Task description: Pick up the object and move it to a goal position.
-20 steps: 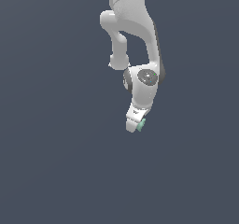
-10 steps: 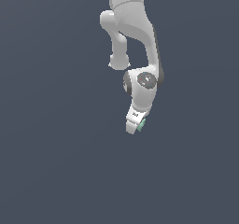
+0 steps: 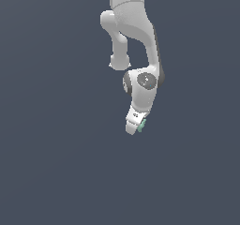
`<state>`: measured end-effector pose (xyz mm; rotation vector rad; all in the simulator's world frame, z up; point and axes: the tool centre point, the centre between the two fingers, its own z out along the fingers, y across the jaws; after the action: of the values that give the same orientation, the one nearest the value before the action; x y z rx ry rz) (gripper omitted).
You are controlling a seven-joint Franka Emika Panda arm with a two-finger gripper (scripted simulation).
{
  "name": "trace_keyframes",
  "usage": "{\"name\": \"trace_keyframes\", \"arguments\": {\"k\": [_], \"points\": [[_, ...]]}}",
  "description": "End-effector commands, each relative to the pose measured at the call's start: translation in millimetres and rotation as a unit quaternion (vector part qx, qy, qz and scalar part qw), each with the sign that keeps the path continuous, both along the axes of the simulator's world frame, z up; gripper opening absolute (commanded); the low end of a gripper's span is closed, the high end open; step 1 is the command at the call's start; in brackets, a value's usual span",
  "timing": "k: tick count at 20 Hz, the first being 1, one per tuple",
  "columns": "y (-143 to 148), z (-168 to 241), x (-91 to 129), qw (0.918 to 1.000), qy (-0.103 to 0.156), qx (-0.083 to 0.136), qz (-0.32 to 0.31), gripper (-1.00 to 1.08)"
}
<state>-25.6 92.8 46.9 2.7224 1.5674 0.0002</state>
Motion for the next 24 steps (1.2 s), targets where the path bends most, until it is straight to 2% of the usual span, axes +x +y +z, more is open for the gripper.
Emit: {"name": "trace_keyframes", "arguments": {"k": [1,9,24], "points": [[-6,1,2,1.0,0.0,0.0,-0.001,-1.0],[-57,6,16,1.0,0.0,0.0,-0.001,-1.0],[-223,23,67,1.0,0.0,0.0,0.0,-1.0]]}}
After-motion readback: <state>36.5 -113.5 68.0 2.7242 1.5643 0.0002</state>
